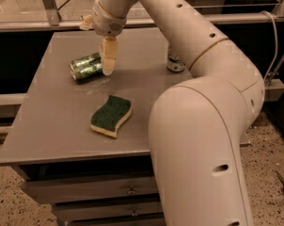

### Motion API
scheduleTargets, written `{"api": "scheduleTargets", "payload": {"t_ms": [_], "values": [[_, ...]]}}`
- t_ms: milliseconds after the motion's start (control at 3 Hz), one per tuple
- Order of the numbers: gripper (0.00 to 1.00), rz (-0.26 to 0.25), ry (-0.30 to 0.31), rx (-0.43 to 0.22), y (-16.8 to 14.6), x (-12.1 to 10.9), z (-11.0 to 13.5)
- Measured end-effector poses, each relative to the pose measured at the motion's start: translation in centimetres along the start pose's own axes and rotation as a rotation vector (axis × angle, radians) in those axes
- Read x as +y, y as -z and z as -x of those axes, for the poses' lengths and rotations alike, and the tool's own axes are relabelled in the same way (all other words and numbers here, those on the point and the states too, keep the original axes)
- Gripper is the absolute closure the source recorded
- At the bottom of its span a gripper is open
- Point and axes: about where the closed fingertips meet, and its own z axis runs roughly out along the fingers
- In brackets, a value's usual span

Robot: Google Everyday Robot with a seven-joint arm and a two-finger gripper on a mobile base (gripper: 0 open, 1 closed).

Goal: Knock green can over

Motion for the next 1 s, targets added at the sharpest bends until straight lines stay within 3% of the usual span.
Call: {"api": "scheduleTargets", "payload": {"t_ms": [333, 1000], "values": [[0.0, -0.096, -0.145, -0.036, 2.0, 0.6, -2.1], [0.0, -0.348, -0.509, -0.08, 6.0, 3.7, -9.9]]}}
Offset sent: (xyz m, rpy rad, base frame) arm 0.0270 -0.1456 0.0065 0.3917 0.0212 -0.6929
